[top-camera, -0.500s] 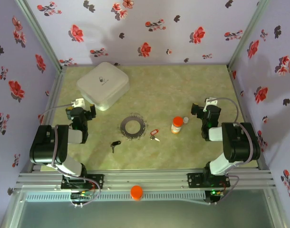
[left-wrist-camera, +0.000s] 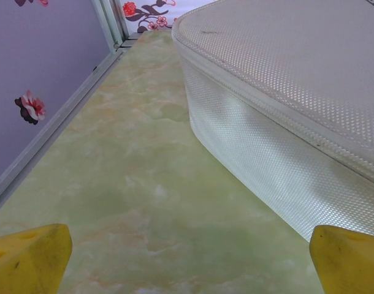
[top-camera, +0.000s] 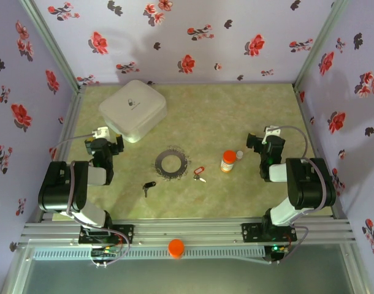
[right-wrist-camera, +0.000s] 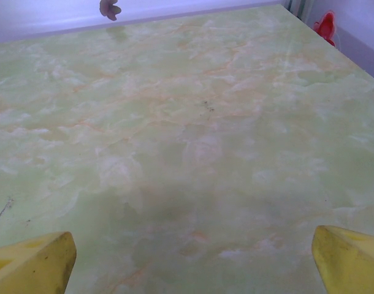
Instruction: Put the keys on the keyring
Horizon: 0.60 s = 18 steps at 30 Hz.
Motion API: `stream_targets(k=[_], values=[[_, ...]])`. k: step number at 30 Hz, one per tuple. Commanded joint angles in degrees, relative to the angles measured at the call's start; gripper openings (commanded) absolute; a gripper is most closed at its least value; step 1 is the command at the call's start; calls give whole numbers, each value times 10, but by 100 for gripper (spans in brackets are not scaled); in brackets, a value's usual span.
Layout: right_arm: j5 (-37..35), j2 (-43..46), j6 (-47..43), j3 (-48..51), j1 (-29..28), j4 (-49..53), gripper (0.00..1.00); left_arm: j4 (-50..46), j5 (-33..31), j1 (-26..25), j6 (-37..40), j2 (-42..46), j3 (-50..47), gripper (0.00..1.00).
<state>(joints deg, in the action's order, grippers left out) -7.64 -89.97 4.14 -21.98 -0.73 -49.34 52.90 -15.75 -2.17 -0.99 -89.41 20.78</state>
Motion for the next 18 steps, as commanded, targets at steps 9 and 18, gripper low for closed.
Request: stream_targets(k=[9,18], values=[[6,4,8,-10,5,-6,99,-8,27,6,-3,7,14,100],[-5,140,7,19,3,56,97,-174,-76,-37,12,115,63,100]])
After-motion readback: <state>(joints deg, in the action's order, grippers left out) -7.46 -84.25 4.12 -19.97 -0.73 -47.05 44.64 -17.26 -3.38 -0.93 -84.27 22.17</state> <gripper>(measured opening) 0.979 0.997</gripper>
